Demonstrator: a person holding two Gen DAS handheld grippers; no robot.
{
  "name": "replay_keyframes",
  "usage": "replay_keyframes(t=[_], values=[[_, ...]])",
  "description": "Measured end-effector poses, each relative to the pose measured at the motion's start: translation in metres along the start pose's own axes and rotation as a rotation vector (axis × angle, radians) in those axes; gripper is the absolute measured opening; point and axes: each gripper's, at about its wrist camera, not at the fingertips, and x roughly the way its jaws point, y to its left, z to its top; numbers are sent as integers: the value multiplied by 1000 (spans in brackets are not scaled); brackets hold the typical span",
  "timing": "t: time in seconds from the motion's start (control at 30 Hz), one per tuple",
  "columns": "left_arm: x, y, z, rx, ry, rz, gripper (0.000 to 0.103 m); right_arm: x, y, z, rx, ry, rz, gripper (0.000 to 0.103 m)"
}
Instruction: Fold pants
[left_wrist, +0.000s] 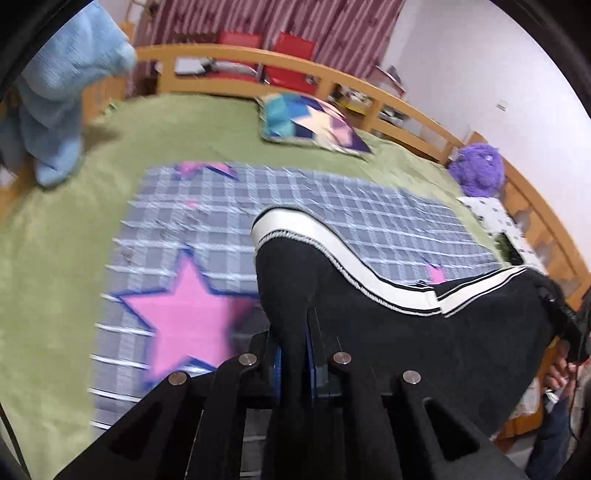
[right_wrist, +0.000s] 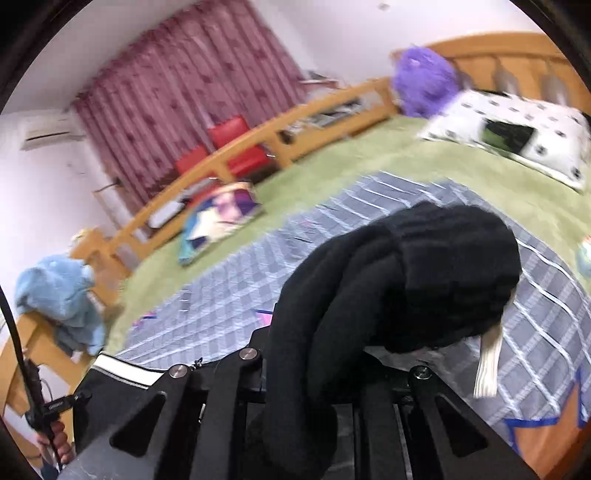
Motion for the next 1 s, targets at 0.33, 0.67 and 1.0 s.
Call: replay_keyframes(t=[0.33, 0.67, 1.0], values=[[65, 103, -53, -113, 157, 235, 27, 128, -9, -99, -20, 391, -42, 22], [21, 90, -45, -54, 48, 262, 61, 57, -26, -89, 3, 321, -90, 61], [24, 44, -62, -43, 79, 94, 61, 80, -45, -62, 166, 176, -64, 44]])
